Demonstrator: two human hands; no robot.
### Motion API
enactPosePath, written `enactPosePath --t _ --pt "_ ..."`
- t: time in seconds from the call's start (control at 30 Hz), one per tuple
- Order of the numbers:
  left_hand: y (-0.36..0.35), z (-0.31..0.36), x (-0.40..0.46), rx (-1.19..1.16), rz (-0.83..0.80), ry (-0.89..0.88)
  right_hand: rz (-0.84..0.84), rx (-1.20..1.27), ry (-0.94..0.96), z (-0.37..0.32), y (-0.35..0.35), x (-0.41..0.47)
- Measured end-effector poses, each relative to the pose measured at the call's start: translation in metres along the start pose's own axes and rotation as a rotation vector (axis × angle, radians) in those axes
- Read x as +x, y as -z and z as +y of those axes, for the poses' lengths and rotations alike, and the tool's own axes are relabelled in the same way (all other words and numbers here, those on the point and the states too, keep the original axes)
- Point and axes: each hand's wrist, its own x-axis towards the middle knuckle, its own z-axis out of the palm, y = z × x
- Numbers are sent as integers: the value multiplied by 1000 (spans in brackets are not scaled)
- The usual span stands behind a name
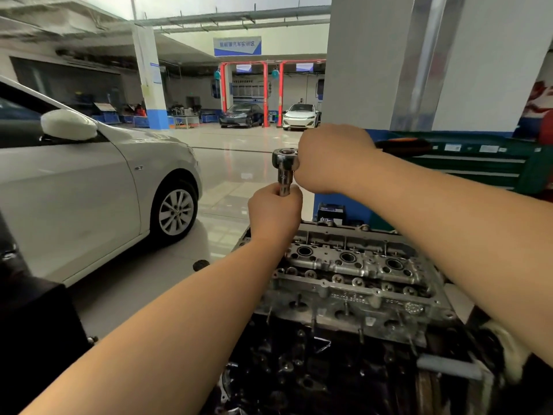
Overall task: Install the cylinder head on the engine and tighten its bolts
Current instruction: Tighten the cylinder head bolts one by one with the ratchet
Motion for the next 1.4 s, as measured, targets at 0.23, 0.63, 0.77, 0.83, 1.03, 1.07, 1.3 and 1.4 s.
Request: enactPosePath --t 0.23,0.63,0.77,0.83,1.03,1.07,1.3,1.4 --pt "1 -3 1 -62 -164 96 -328 523 160 45 11 5" --pt "5 -18 1 -110 -317 136 -475 771 105 40 6 39" --pt "7 2 7 -126 -277 138 -363 752 56 36 20 36" --pt "8 32 26 -119 -225 70 -191 818 -20 42 43 44" --pt "23 109 53 -102 -471 -53 -209 1037 -60 82 112 34" --pt "28 111 51 -51 -510 -97 -293 1086 -79 87 111 25" --pt "33 103 1 373 -623 -339 -505 1757 -269 89 48 -109" --pt "24 102 -36 460 -817 -359 -389 2003 -336 81 24 -179"
